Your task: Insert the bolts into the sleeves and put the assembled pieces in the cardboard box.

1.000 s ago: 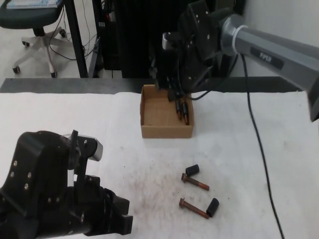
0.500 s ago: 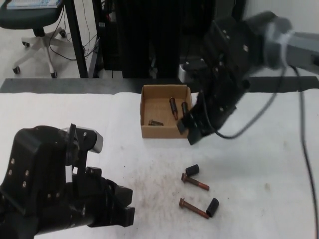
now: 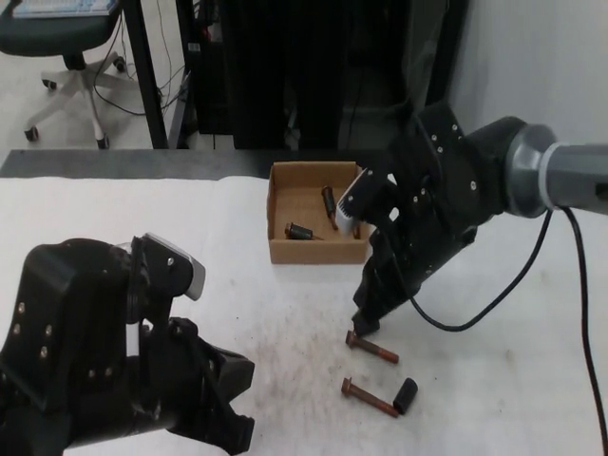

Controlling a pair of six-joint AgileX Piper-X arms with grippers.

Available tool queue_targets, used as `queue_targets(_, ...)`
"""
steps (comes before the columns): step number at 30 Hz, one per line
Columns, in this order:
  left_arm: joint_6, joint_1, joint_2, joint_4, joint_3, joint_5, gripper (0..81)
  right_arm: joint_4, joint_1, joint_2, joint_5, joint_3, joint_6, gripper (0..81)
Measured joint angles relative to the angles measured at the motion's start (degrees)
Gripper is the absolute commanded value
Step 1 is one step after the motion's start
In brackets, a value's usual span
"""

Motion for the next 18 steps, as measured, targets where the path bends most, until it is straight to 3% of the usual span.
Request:
queue_targets(4, 2.3, 0.0, 0.0, 0.0, 0.0, 0.0, 3.8, -0.3, 0.0, 1.3, 0.0, 0.0, -4.1, 37.0)
queue_targets(18, 4.9, 0.0, 0.0, 0.0, 0.0, 0.0, 3.8, 8.4, 0.0, 1.7, 0.0, 0.2, -9.0, 32.1)
